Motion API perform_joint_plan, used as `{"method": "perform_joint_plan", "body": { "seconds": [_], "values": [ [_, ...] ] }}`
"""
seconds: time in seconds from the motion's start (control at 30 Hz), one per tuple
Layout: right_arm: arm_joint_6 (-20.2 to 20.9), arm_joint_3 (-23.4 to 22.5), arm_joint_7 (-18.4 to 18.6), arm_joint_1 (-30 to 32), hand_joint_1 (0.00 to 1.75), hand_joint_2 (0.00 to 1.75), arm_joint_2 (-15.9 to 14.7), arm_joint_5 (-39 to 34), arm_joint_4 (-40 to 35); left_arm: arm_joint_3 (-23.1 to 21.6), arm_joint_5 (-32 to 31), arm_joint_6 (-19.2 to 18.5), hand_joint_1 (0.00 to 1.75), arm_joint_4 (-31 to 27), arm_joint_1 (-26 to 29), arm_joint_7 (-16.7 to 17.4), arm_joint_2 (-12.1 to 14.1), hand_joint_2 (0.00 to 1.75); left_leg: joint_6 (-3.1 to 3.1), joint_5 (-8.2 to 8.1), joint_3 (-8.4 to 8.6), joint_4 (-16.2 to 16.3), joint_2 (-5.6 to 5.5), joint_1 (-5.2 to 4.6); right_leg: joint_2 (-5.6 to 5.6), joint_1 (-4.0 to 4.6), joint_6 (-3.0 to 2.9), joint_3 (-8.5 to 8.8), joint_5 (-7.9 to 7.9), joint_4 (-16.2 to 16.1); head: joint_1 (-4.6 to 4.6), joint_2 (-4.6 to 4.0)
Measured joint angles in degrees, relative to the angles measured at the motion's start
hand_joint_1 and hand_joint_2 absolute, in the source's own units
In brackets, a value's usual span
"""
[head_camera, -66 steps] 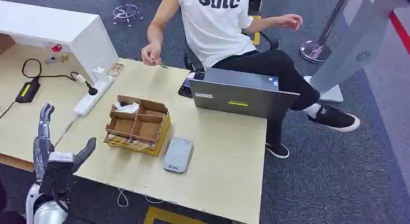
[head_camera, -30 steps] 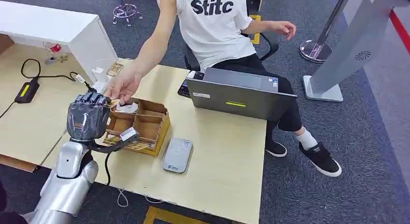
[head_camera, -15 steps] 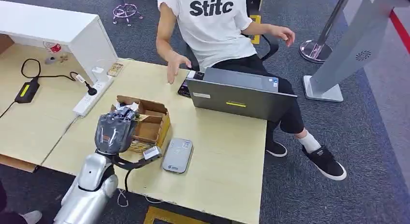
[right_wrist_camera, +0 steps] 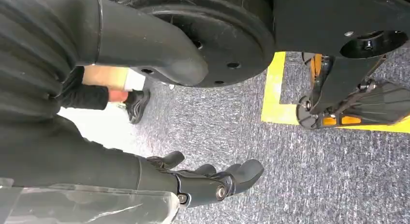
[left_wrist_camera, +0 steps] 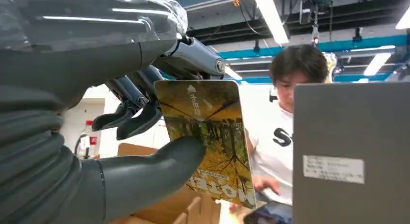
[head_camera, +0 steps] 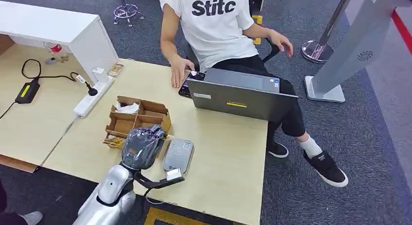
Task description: Pass the card to the sensor for recognition and then transmit it.
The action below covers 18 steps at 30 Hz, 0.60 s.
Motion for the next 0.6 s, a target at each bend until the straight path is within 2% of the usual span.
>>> {"method": "perform_joint_plan", "body": {
  "seconds": [0.27, 0.6],
  "values": [
    [0.1, 0.0, 0.0, 0.0, 0.0, 1.75, 0.0, 0.6, 0.0, -2.3, -1.1, -1.1, 1.75, 3.9, -0.6, 1.6, -1.6, 1.75, 0.0, 0.0, 0.0, 0.0, 0.0, -0.01, 0.0, -0.01, 0.0, 0.0, 0.0, 0.0, 0.0, 0.0],
    [0.2, 0.0, 0.1, 0.0, 0.0, 1.75, 0.0, 1.8, 0.0, -3.6, -2.0, -0.6, 1.75, 17.8, -3.3, 2.7, -3.7, 1.75, 0.0, 0.0, 0.0, 0.0, 0.0, -0.01, 0.0, 0.0, 0.0, 0.0, 0.0, 0.0, -0.02, 0.0]
  ]
}}
